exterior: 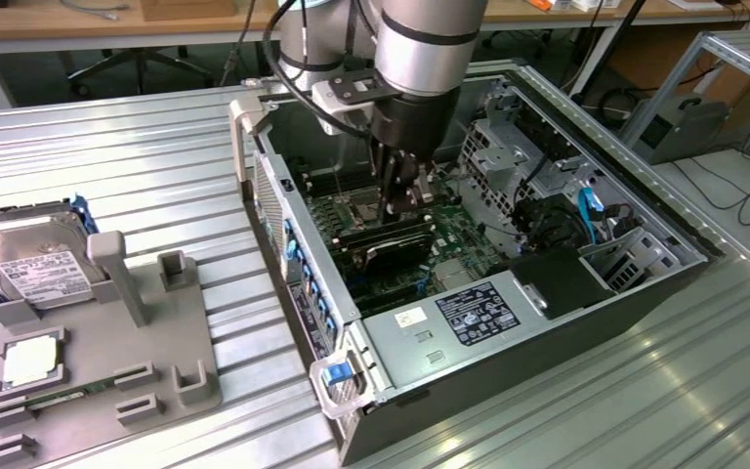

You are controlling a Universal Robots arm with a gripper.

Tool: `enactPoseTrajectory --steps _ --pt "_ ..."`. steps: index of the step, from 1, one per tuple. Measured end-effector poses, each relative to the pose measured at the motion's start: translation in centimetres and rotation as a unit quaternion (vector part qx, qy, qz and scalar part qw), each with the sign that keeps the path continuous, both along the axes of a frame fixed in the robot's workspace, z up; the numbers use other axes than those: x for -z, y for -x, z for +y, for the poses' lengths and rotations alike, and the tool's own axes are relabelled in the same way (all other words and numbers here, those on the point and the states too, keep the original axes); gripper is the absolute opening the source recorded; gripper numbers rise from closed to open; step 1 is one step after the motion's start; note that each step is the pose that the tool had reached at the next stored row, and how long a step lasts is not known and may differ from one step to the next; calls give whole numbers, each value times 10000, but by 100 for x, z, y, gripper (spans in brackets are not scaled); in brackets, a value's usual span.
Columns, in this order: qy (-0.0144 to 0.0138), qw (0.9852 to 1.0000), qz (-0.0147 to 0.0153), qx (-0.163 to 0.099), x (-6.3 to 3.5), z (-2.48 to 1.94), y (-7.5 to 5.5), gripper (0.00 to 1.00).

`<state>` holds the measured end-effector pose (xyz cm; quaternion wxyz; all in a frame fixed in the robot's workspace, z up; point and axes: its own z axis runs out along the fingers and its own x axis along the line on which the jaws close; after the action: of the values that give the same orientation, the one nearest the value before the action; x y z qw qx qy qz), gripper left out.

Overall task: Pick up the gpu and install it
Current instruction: 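Press down on the gpu until it lock into place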

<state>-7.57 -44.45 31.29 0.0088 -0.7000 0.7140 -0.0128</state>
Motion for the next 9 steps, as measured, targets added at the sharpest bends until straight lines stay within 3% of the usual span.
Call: enactPoseTrajectory --steps 5,9 --pt "3 10000 0 0 -180 0 0 11" --pt "9 10000 0 -1 -380 0 0 11"
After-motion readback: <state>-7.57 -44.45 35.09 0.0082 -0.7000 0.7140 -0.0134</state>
